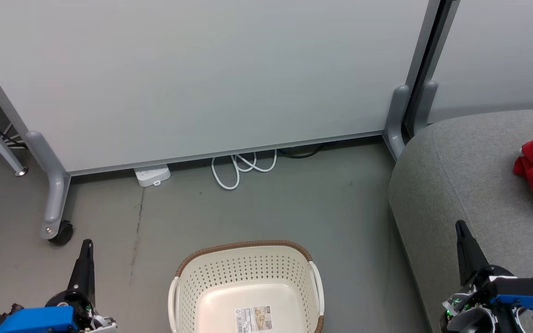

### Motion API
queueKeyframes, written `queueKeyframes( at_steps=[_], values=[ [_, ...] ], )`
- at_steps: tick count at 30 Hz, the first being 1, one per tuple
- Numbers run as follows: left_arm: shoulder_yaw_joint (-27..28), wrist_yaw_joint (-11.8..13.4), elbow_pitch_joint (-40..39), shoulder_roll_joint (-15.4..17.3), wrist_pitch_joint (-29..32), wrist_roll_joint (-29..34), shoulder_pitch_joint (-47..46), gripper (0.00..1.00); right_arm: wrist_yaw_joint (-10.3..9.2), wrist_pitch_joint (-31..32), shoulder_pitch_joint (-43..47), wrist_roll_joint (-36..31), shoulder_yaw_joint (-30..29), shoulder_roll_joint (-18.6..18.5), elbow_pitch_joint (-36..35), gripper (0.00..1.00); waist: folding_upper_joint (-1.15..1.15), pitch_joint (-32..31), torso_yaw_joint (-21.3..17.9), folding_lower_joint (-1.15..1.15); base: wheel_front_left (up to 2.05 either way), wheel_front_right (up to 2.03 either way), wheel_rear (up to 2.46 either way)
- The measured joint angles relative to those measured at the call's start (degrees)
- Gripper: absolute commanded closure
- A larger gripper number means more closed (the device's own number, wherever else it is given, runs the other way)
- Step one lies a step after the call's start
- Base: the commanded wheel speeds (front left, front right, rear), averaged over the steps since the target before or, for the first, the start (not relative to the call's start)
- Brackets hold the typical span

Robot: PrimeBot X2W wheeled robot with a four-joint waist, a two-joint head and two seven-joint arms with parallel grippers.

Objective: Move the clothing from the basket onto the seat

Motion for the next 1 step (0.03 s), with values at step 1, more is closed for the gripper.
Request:
queueKeyframes(
  at_steps=[1],
  values=[
    [0.09,-0.04,-0.02,0.01,0.15,-0.37,-0.01,1.0,0.0,0.15,-0.02,0.36,-0.03,0.01,-0.01,1.0,0.0,0.02,-0.04,0.0,0.0,0.0,0.0]
  ],
)
